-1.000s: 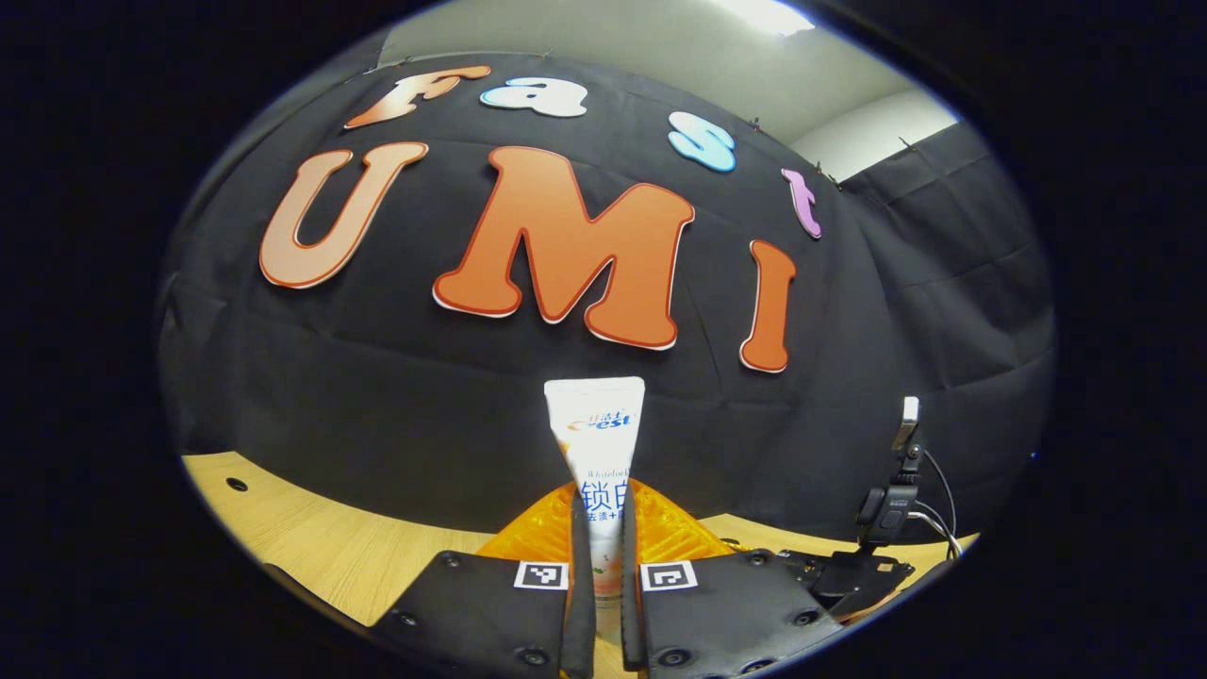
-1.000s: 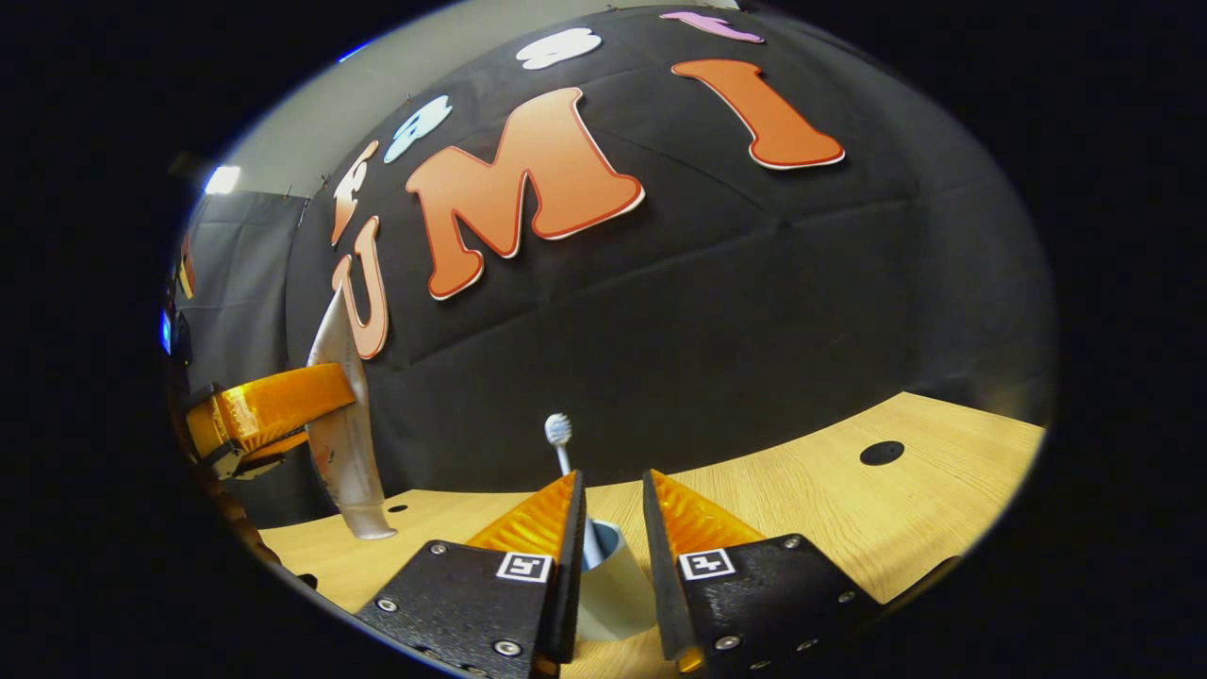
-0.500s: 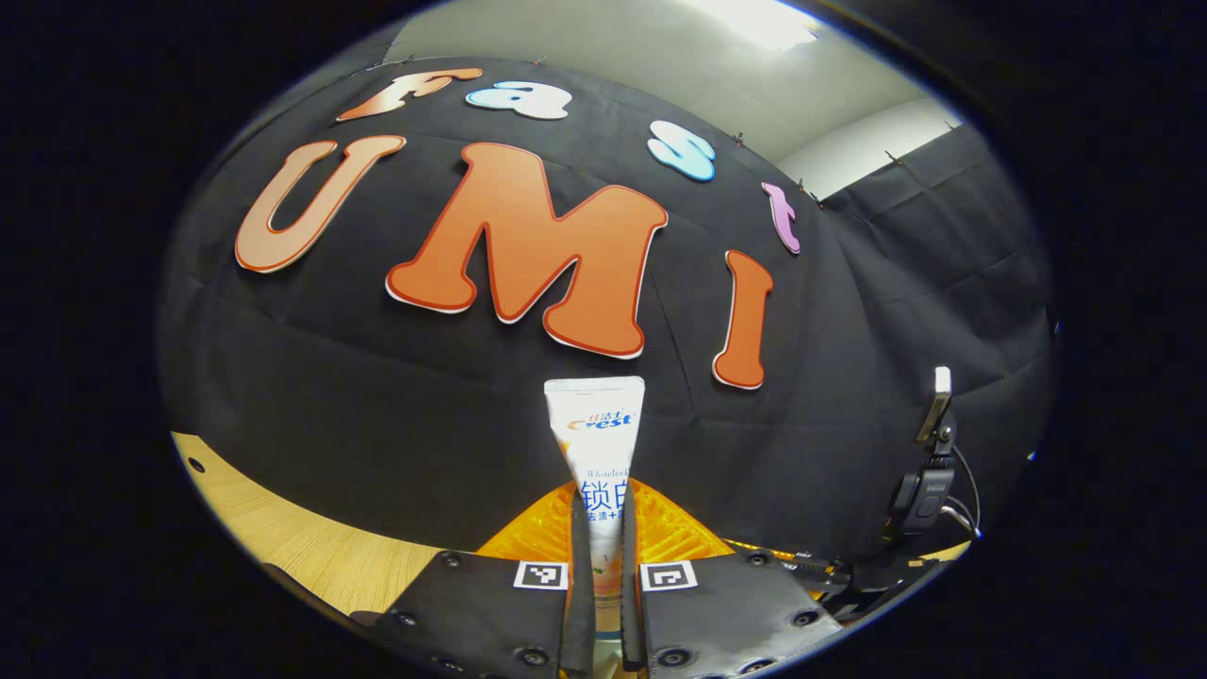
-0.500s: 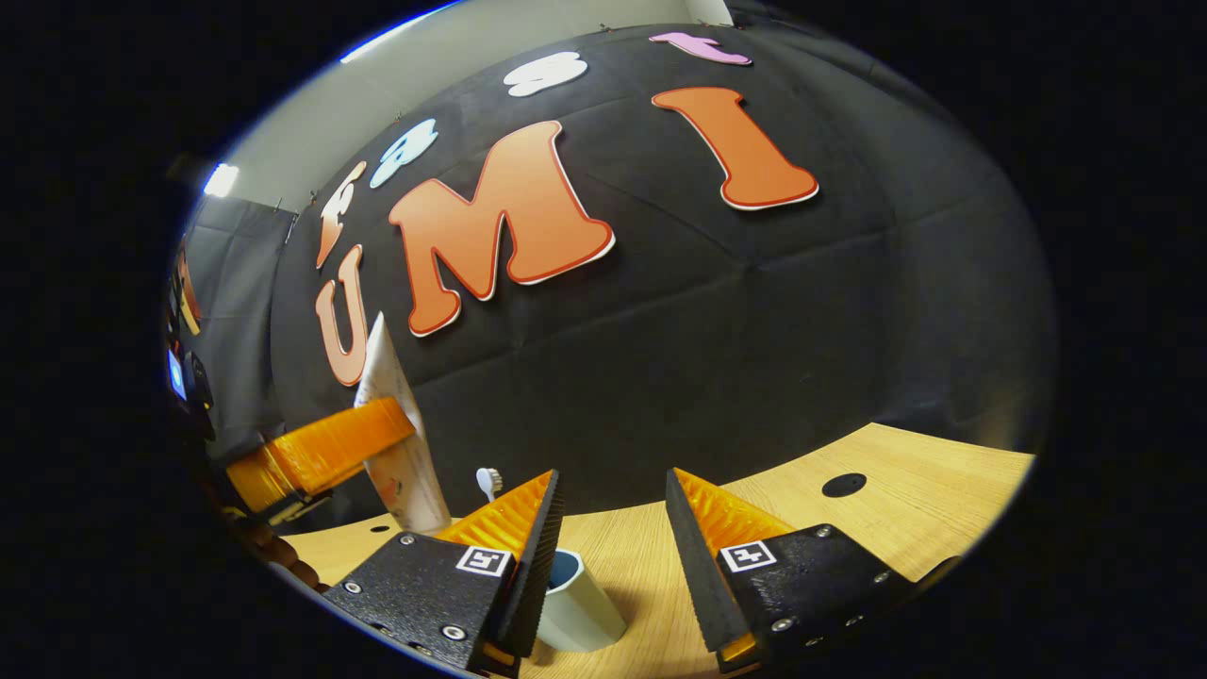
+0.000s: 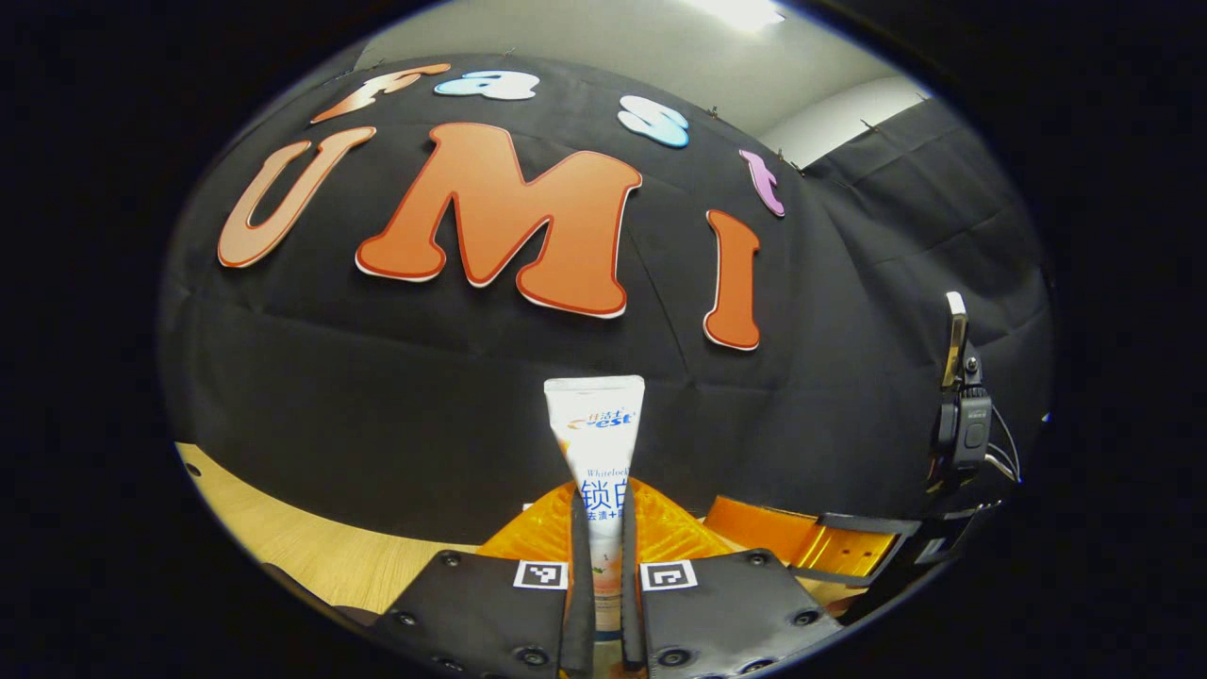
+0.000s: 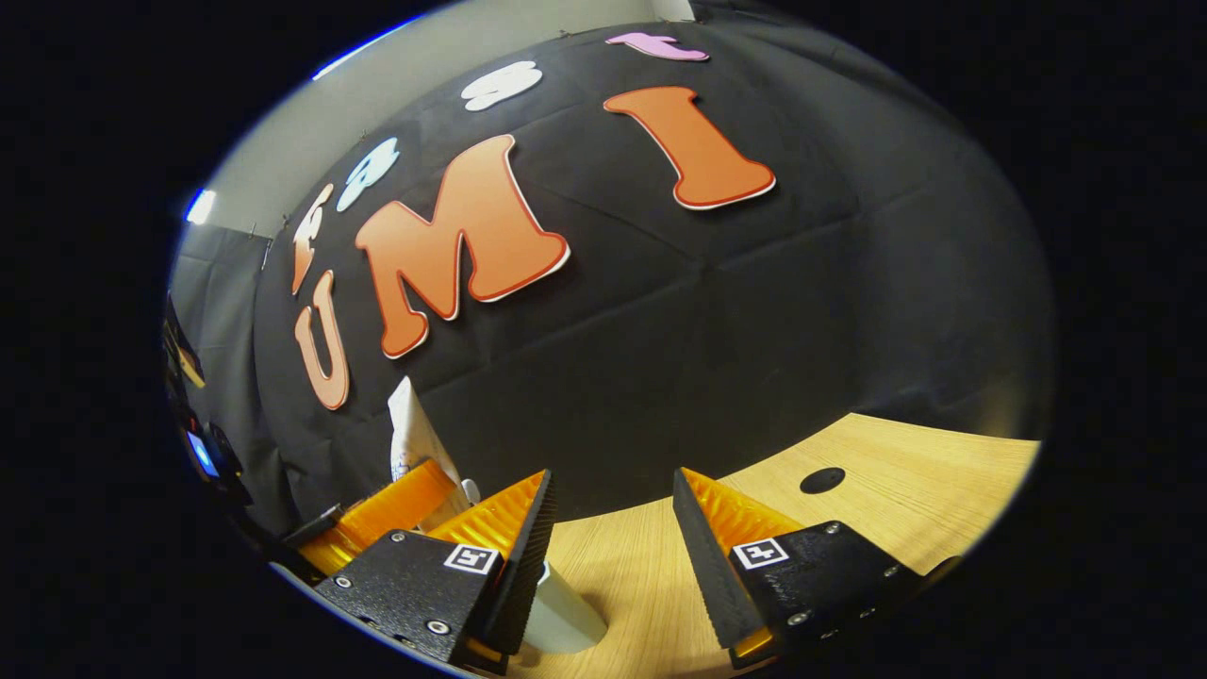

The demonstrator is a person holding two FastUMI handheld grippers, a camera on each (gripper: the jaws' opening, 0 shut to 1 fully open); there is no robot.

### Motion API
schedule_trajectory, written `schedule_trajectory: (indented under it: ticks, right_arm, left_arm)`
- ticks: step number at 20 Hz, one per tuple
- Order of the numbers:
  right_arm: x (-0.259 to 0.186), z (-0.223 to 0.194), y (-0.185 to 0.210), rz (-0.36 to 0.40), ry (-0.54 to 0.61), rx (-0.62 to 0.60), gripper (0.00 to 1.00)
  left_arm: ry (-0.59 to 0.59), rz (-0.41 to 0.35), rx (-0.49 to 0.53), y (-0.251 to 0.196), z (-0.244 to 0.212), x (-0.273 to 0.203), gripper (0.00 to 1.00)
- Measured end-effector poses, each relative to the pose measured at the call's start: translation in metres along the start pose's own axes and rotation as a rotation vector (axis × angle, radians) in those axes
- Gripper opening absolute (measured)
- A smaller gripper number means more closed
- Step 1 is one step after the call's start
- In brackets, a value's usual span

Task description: Put the toothbrush and toothpaste on the desktop into the cup, then pick up the cup and place it on the coaster on the desktop.

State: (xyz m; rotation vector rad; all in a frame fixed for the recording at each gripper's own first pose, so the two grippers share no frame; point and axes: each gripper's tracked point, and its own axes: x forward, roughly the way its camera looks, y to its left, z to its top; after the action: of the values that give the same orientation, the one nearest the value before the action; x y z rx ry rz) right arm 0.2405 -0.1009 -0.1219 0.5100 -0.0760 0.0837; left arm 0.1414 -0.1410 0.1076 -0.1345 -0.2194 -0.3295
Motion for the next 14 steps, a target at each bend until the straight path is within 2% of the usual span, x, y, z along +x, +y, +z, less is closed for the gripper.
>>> schedule_trajectory:
  ticks: [5, 10, 12, 13, 14]
  right_arm:
    - [-0.002, 0.003, 0.000, -0.005, -0.008, -0.024, 0.75]
    - [-0.001, 0.003, 0.002, -0.006, -0.006, -0.030, 0.75]
    - [0.000, 0.001, 0.003, -0.004, -0.005, -0.032, 0.75]
    - [0.000, -0.001, 0.004, -0.001, 0.001, -0.033, 0.75]
    - [-0.001, -0.003, 0.005, -0.001, 0.008, -0.037, 0.75]
  left_arm:
    - [0.058, -0.003, -0.005, 0.003, -0.018, -0.004, 0.16]
    - [0.124, -0.020, -0.014, 0.009, -0.028, -0.012, 0.22]
    - [0.169, -0.040, -0.013, 0.007, -0.036, -0.018, 0.31]
    - [0.194, -0.047, -0.012, 0.007, -0.042, -0.022, 0.39]
    - [0.218, -0.050, -0.007, 0.009, -0.046, -0.027, 0.40]
